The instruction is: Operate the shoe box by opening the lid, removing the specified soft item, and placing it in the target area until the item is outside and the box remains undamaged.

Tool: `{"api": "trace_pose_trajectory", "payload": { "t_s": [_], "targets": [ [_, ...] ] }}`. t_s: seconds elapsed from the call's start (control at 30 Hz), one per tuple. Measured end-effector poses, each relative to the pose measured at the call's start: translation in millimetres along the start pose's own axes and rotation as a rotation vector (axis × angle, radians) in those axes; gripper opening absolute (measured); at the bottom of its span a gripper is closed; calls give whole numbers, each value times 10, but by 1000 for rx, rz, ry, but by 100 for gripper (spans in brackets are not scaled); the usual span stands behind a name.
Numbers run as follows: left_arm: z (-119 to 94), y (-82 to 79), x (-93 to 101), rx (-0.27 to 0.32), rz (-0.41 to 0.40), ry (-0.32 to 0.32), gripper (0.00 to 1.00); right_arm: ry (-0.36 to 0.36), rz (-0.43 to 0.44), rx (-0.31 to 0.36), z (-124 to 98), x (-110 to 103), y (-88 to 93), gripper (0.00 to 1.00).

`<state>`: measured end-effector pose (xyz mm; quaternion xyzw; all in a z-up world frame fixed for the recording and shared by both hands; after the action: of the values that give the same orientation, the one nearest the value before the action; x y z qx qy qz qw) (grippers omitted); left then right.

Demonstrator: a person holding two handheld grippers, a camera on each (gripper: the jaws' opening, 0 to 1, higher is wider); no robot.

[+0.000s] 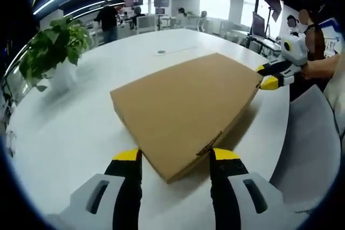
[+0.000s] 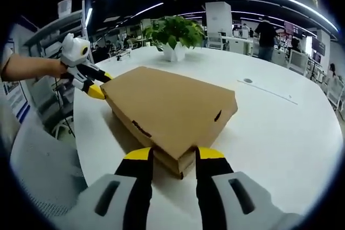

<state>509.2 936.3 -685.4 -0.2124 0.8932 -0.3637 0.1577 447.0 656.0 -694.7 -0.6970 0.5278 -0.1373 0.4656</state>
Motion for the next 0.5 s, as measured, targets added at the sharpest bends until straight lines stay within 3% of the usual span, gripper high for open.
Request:
{"api": "trace_pose_trajectory", "payload": {
  "t_s": [0.5],
  "targets": [
    [-24,48,-7,42,1,-19,51,-4,-11,22,15,-20,19,28]
  ]
}}
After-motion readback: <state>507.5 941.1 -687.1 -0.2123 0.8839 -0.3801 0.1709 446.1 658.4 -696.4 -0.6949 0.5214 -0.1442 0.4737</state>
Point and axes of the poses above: the point that each gripper's makers call its tool centre point, and the gripper's own axes: z roughly forward along the fingers, x roughly to its right, y roughly out of its underside, the point moved 5 cm from there along -z, roughly backward along the fingers, and after that the axes turned 14 degrees about z, right-handed, at the moved point
